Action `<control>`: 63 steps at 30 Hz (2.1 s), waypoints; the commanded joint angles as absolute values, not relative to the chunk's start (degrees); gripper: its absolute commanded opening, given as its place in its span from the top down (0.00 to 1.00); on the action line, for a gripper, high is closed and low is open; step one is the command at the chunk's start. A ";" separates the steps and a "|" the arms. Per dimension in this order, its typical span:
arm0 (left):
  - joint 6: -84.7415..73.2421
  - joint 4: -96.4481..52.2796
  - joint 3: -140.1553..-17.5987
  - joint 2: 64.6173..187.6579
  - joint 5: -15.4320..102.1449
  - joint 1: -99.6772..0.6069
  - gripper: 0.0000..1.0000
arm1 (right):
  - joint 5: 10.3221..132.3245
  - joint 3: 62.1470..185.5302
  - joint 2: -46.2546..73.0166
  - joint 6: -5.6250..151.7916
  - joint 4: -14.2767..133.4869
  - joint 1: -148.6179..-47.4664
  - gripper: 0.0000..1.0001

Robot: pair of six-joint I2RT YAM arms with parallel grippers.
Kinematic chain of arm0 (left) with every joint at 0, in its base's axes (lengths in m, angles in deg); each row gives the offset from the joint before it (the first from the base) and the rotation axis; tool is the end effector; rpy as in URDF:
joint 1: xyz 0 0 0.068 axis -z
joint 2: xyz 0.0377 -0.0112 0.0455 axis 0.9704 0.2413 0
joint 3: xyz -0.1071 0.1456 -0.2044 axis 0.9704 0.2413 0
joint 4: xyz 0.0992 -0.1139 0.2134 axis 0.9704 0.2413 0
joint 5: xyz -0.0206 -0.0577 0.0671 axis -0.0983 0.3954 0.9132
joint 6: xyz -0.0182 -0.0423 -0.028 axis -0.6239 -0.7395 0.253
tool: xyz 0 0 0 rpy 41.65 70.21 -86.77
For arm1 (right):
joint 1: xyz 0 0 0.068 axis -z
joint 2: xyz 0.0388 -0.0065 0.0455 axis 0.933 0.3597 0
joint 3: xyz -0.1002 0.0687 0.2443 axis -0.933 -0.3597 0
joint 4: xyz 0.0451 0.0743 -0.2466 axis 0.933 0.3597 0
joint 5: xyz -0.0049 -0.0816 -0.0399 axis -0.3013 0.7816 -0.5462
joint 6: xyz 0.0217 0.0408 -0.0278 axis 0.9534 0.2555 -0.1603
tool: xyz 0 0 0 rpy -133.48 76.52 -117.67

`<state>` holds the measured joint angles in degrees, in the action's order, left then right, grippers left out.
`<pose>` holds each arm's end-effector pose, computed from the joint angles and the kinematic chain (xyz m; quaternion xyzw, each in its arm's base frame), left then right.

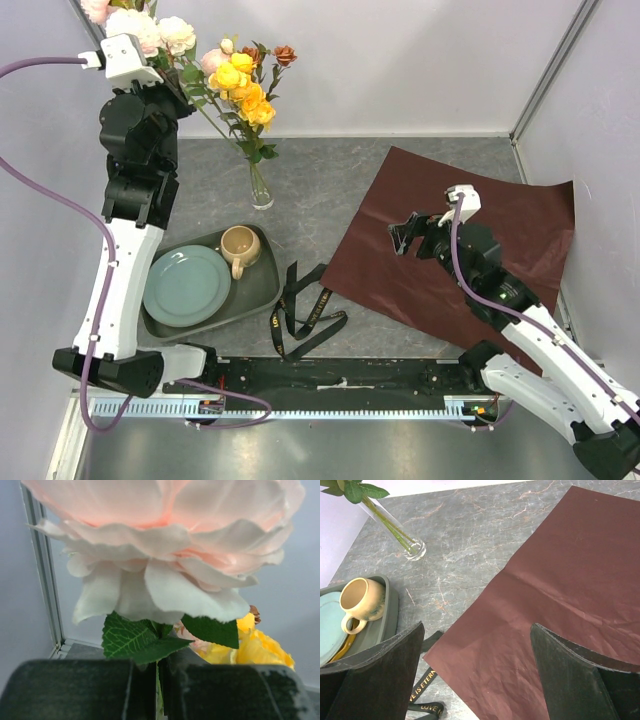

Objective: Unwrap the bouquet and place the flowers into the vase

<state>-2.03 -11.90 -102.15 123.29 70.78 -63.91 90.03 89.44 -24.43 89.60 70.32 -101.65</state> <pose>0.2441 -0.0406 0.5434 -0.1094 0.6061 -0.0356 0.7870 0.1558 0.0920 0.3206 -0.0045 0.7831 0.2234 0.5804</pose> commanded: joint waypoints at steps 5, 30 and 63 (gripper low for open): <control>-5.85 -18.74 -103.30 125.88 67.18 -67.33 0.98 | 90.83 92.94 -24.37 89.56 69.47 -101.61 0.07; -7.62 -20.33 -100.93 128.34 62.34 -68.65 0.98 | 91.27 92.94 -26.30 89.74 71.58 -101.61 0.07; -2.43 -21.48 -98.02 132.46 59.27 -68.56 0.98 | 91.27 91.53 -25.78 90.61 71.93 -101.61 0.06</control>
<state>-4.34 -18.48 -96.99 130.87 61.14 -68.31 90.47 90.53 -25.64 90.08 73.29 -101.65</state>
